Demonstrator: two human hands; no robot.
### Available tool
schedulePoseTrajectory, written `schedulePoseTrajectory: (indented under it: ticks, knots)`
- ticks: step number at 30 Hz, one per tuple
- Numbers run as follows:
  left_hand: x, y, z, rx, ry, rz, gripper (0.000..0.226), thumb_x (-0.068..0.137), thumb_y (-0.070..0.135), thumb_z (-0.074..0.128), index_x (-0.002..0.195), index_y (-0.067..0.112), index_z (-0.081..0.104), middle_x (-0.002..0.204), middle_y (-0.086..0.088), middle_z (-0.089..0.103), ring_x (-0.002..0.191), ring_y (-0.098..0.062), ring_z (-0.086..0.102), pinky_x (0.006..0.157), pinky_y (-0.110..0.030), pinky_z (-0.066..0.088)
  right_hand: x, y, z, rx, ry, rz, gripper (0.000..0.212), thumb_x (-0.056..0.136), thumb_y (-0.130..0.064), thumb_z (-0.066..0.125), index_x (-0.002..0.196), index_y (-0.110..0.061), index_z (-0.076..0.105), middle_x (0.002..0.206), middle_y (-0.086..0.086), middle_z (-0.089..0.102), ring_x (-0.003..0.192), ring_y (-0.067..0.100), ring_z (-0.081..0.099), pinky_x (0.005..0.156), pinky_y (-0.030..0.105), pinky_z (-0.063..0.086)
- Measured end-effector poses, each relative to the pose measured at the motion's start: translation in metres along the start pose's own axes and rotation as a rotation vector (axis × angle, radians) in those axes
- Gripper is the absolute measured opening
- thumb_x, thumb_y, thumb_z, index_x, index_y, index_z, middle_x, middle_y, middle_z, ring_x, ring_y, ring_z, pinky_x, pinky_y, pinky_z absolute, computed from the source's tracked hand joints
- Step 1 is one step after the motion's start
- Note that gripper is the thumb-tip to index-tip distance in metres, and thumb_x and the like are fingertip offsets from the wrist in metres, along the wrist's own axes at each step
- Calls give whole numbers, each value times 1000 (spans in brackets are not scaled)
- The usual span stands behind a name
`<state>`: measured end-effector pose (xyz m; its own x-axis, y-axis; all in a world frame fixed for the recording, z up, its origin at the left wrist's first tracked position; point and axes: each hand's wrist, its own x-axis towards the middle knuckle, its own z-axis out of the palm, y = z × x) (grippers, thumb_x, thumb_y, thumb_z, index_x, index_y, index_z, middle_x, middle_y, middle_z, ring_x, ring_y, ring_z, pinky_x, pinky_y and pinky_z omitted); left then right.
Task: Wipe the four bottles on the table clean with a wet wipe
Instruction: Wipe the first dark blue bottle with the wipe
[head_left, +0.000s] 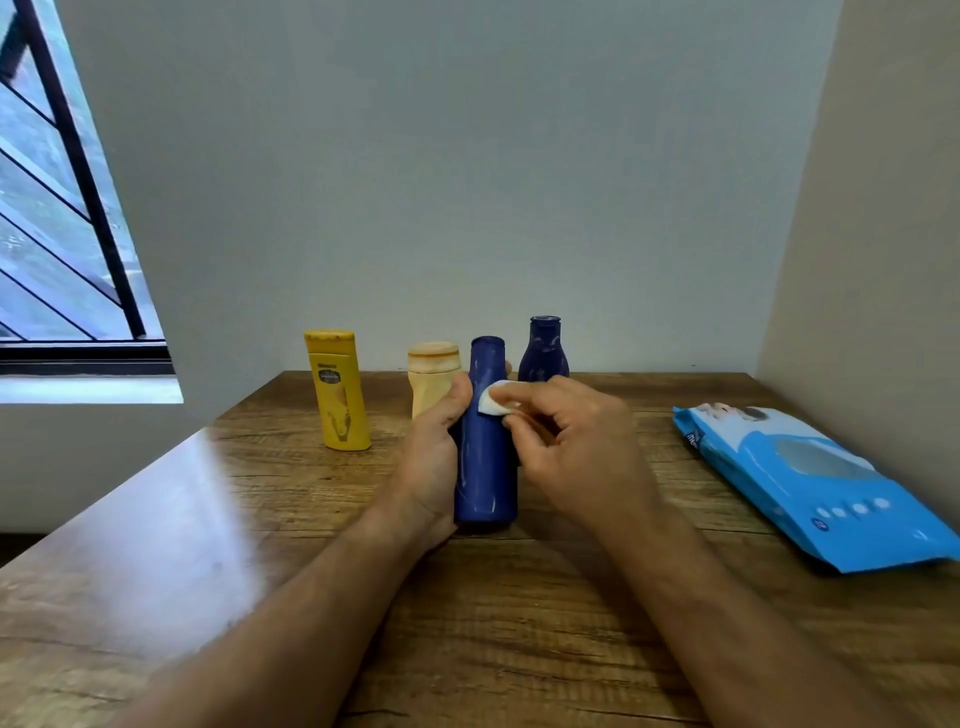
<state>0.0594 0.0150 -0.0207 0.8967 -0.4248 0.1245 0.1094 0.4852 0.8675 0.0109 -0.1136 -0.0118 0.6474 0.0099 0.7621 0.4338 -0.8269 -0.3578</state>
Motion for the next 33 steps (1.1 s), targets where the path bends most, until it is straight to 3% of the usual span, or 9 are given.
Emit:
schedulePoseTrajectory:
  ticks: [3,7,11,16,20,23,26,30,33]
  knots:
    - [4,5,-5,-57,54,55,48,101,50,40,121,17,68,86,-10,68,71,-22,64,72,-37,53,-4,-1,-2,46,-185,-37,22,87,-21,70,108,-26,74,89,-17,62,78,-4,58,73,3,44]
    - [8,10,-10,-64,178,93,45,99,54,43,113,19,68,79,-9,67,66,-22,62,67,-36,52,-6,-5,-2,153,-326,-35,17,82,-13,72,96,-22,78,80,-27,56,79,-8,60,65,6,46]
    - [2,7,-7,-44,87,18,45,100,53,43,107,17,69,81,-9,69,68,-21,66,71,-38,53,-5,-4,-1,82,-222,-66,20,85,-18,70,103,-24,76,83,-18,59,72,-1,58,64,7,44]
    - [-1,-5,3,71,-4,-14,48,99,48,47,124,11,66,98,-11,73,78,-21,70,69,-35,57,2,-2,1,10,143,3,24,89,-19,69,112,-22,73,83,-12,52,70,-8,48,71,-1,37]
    - [0,1,0,-6,0,-34,50,97,51,46,119,11,65,96,-13,72,80,-24,70,75,-39,58,-2,0,-1,43,-85,-24,19,86,-20,71,105,-24,75,83,-12,58,69,0,54,62,8,43]
    - [4,5,-4,-35,85,6,57,82,56,53,112,9,66,89,-13,69,73,-24,67,73,-38,56,-5,-2,-3,137,-308,-21,17,82,-17,72,96,-23,78,83,-20,59,75,-1,60,63,9,47]
    - [7,5,-4,-49,112,23,55,78,57,53,108,13,67,86,-12,70,67,-22,66,66,-35,55,-7,-1,-2,144,-383,-19,16,80,-18,71,93,-24,78,85,-20,62,77,-1,62,64,12,50]
    - [8,3,-7,-12,31,-9,54,94,55,46,114,10,67,93,-14,70,78,-24,69,76,-40,57,-3,0,3,71,-154,-11,19,88,-23,68,104,-28,75,86,-15,60,73,-3,56,66,8,45]
    - [6,2,-4,5,-32,11,49,93,51,48,116,15,71,103,-14,73,85,-23,72,79,-41,56,3,-1,8,79,63,29,22,91,-22,67,112,-25,73,85,-12,56,74,-4,53,69,3,40]
